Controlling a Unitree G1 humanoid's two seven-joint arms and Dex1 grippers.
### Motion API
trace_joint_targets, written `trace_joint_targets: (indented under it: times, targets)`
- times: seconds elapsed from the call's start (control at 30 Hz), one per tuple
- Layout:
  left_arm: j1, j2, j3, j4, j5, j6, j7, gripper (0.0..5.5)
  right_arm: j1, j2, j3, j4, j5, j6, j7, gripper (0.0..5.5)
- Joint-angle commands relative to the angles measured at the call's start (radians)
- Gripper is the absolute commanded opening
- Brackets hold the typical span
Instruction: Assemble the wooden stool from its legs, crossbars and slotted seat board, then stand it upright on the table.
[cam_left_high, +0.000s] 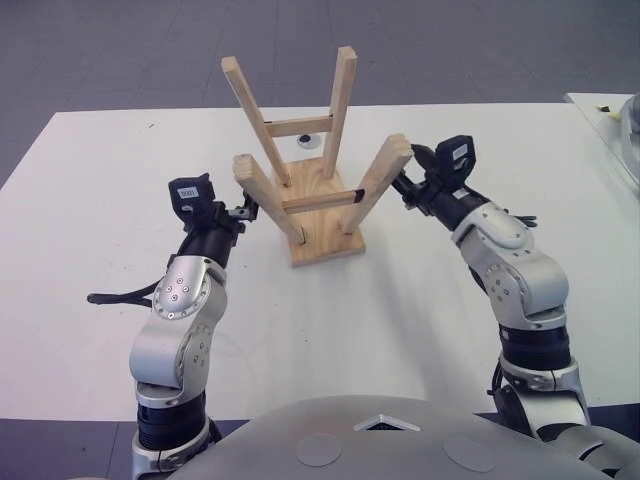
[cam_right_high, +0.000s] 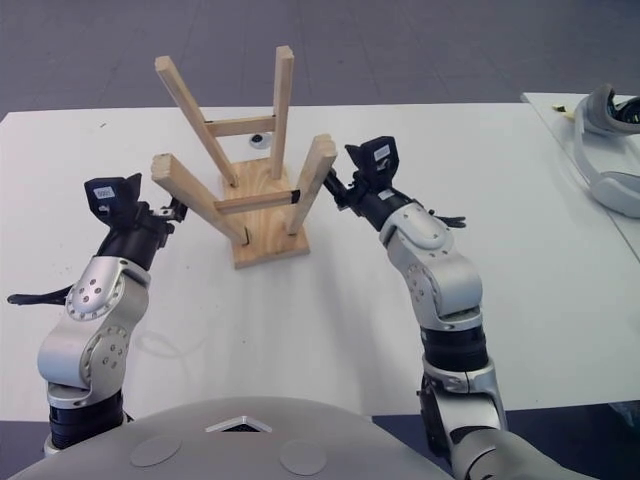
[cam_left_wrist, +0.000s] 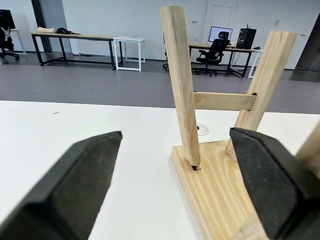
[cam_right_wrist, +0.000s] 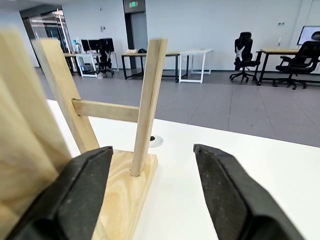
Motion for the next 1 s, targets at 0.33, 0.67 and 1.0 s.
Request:
trace_joint_targets:
  times: [0.33, 0.67, 1.0]
  targets:
    - [-0.453, 0.349, 0.379, 0.141, -0.184, 0.063, -0.204, 4.00, -0.459, 0.088, -0.249, 0.257, 0.102, -0.090, -0.064, 3.05]
    - [-0.824, 0.108, 0.228, 0.022, -0.466, 0.242, 0.032, 4.00, -0.546, 0.215, -0.321, -0.009, 0.492, 0.011, -0.133, 3.05]
    - [-0.111, -0.014, -0.017, 0.177, -0.441, 0.249, -0.063, 4.00, -0.186, 0.036, 0.007, 0.050, 0.324, 0.324, -0.105, 3.05]
